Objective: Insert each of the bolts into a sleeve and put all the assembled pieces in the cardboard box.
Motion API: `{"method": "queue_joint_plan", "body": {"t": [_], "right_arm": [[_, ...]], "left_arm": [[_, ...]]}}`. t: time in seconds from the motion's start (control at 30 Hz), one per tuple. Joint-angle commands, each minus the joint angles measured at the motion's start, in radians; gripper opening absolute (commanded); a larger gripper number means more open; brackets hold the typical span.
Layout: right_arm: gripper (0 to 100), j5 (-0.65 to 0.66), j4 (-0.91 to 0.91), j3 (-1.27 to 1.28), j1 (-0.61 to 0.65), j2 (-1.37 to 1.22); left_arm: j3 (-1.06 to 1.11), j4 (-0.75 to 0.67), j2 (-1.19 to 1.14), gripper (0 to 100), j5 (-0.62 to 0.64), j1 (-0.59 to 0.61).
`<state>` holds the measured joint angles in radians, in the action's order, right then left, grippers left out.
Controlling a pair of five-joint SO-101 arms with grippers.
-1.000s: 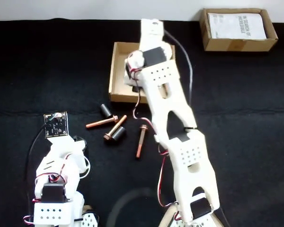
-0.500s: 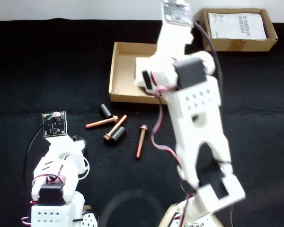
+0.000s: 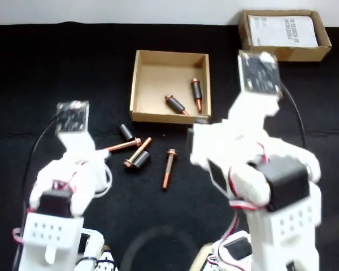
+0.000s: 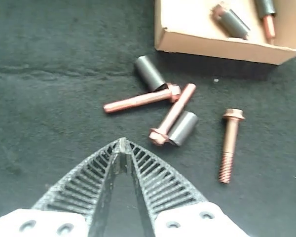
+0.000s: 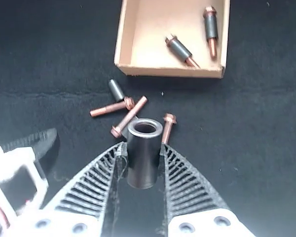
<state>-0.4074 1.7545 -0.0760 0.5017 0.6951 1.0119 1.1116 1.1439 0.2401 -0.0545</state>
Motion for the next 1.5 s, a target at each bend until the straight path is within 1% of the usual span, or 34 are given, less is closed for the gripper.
{"method": "queue_joint_plan", "body": {"t": [0.0,0.03,0.17,0.27,0.47,0.57,0.67,0.87,1.07,1.13,1.27,1.3,1.47], "right_arm": [[0.7,0.014,0.007,0.130,-0.084,0.122],[0.7,0.018,0.007,0.171,-0.127,0.148],[0.7,0.106,0.005,0.306,-0.305,0.237],[0.7,0.169,0.005,0.380,-0.426,0.295],[0.7,0.270,-0.002,0.533,-0.622,0.433],[0.7,0.319,-0.044,0.633,-0.710,0.518],[0.7,0.364,-0.091,0.734,-0.771,0.598],[0.7,0.408,-0.137,0.854,-0.816,0.696],[0.7,0.408,-0.145,0.872,-0.819,0.710],[0.7,0.408,-0.145,0.872,-0.820,0.710],[0.7,0.408,-0.157,0.874,-0.820,0.710],[0.7,0.408,-0.168,0.874,-0.820,0.710],[0.7,0.408,-0.186,0.874,-0.820,0.708]], "left_arm": [[-0.191,0.025,-0.186,2,0.025,-0.104],[-0.236,0.044,-0.229,2,0.028,-0.140],[-0.364,0.110,-0.374,2,0.071,-0.289],[-0.424,0.130,-0.481,2,0.097,-0.358],[-0.510,0.123,-0.704,3,0.109,-0.397],[-0.572,0.123,-0.825,3,0.109,-0.397],[-0.638,0.123,-0.946,3,0.109,-0.397],[-0.800,0.126,-1.187,3,0.109,-0.397],[-0.915,0.130,-1.346,3,0.109,-0.398],[-0.926,0.130,-1.377,7,0.109,-0.398],[-0.920,0.130,-1.411,18,0.135,-0.397],[-0.920,0.130,-1.415,20,0.138,-0.397],[-0.928,0.121,-1.449,20,0.137,-0.397]]}}
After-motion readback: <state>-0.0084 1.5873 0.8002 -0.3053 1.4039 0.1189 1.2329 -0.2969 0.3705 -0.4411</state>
